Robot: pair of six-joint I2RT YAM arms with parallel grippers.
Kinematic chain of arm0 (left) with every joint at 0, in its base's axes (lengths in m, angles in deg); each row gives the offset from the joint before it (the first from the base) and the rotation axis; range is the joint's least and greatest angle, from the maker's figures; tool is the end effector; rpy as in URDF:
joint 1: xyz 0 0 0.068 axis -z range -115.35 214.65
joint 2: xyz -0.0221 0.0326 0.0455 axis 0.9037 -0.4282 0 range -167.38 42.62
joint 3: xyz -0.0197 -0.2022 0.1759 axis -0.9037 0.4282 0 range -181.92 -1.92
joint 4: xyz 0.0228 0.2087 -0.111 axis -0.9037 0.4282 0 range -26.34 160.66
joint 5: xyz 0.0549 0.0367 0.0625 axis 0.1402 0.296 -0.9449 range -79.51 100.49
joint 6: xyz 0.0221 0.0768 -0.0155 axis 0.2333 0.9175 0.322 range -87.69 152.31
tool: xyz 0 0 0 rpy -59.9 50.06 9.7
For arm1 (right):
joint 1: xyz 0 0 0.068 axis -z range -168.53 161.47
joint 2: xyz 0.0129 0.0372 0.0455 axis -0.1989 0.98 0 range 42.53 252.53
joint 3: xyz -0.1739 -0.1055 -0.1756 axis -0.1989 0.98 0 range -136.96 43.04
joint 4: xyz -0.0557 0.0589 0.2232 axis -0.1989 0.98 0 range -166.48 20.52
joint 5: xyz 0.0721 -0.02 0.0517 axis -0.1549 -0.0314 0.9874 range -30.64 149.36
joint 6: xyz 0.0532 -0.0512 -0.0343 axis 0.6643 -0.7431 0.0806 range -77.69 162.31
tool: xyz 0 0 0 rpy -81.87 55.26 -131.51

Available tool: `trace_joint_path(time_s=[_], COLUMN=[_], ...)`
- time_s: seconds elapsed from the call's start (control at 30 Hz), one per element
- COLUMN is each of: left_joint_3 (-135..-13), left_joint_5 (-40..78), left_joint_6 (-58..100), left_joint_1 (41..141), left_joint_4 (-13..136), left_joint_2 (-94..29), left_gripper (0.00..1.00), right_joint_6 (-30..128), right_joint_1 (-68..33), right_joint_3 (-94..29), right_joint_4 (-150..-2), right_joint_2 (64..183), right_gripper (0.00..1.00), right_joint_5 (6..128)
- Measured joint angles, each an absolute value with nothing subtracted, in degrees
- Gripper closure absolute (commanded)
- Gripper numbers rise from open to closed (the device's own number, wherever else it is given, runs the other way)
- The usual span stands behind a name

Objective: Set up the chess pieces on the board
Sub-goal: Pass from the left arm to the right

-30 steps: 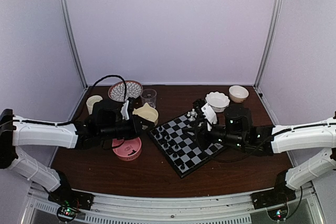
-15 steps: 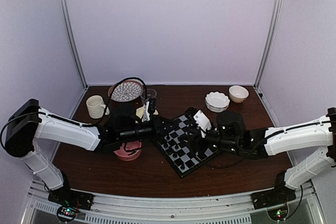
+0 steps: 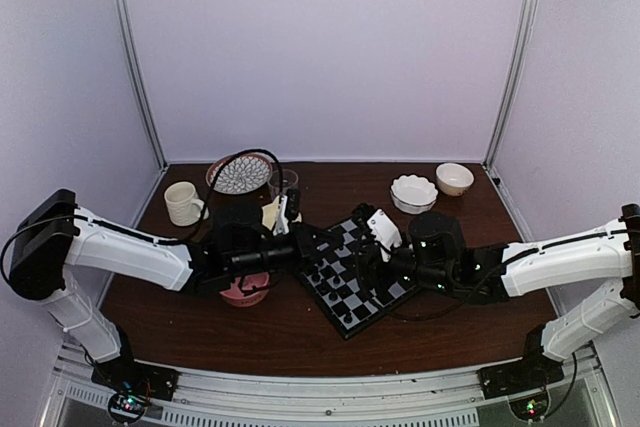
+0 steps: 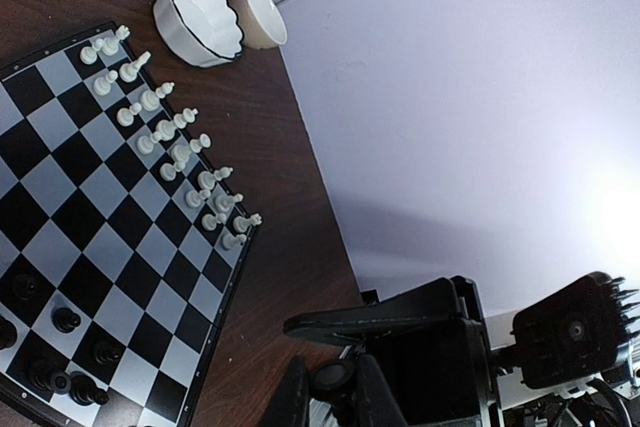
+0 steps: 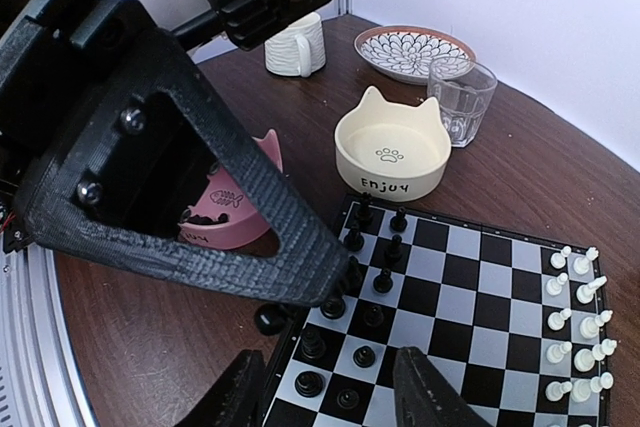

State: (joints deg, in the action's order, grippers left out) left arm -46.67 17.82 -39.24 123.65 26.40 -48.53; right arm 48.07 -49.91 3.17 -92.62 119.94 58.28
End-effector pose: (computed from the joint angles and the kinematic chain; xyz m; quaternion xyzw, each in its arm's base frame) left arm 0.1788 -0.3150 0.2330 -0.0418 0.7597 -0.6082 0.2265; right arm 0.1489 0.2701 0.2282 -0.3807 0.7331 0.3051 0.4738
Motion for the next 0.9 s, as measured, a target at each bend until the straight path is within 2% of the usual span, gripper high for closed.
trace_joint_path(time_s=[0.7,0.9], left_joint_3=[-47.7,-48.1], left_joint_5=[15.7,15.6], left_joint_6=[-39.3,-39.4], left_joint_1=[124.9,124.9], left_joint_4=[26.3,26.2], left_joint_2=[-50.8,-51.6], left_gripper=[0.96,0.96], right_joint_6=[48.8,48.9], right_joint_1=[-50.0,-50.0], right_joint_3=[3.2,3.2], right_joint_4=[-93.2,-93.9], right_joint_2=[120.0,119.6], right_gripper=[0.60,0.68], right_joint_5=[57.5,56.7])
